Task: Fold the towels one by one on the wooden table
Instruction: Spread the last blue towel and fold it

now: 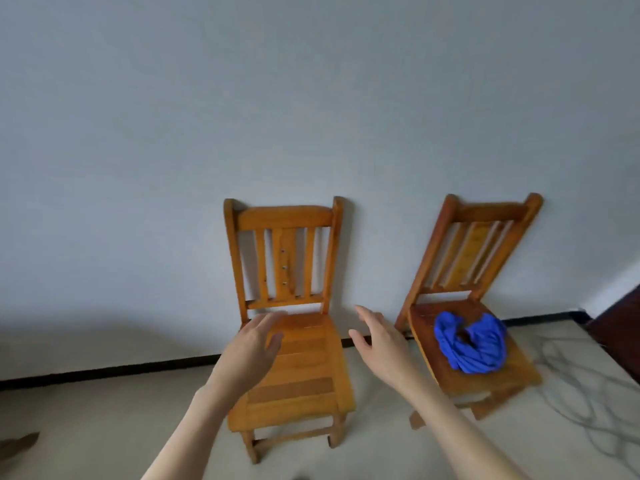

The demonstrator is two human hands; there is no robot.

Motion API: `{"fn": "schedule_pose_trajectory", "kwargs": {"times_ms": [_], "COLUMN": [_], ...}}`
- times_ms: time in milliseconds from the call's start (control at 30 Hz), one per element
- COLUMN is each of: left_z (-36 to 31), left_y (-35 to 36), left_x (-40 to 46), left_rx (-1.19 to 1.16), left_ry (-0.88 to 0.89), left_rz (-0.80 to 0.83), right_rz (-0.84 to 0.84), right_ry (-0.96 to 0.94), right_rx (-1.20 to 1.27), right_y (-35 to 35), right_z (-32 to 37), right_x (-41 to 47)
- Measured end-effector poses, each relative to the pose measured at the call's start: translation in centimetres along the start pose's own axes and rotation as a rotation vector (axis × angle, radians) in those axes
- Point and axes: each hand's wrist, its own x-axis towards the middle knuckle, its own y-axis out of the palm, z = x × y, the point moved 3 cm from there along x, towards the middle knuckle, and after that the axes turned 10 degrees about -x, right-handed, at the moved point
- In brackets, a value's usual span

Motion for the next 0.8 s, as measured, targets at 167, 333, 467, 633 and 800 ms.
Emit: {"fn": "schedule_pose_trajectory", "kwargs": {"times_ms": [167,333,467,633,800], "left_z": [-4.8,-7.8,-10.4,-13.8,-14.9], "left_y": [8.2,16.6,23.2,31.6,39.8], "left_x": [7.9,15.9,21.3,25.9,28.1], "left_rx": [-0.017,-0.053,-0.024,0.057,0.099], "left_ry": [0.122,0.143,0.163,0.249,0.195], "left_rz": [0.180,0.331,0.462,0.676,0.829], "right_rz": [-0.048,-0.074,-0.052,-0.045,0.014], "right_ry": [0.208,0.385,0.533,0.676,0.740], "right_rx": [0.020,0.049,0.051,0.109,0.177], "right_y": [-2.6,-4.1,-5.3,-5.8,-3.3], "right_z": [-10.0,-19.2,-26.3,-34.8,-42.2], "right_x": [1.1,3.7,5.1,4.8,5.3]}}
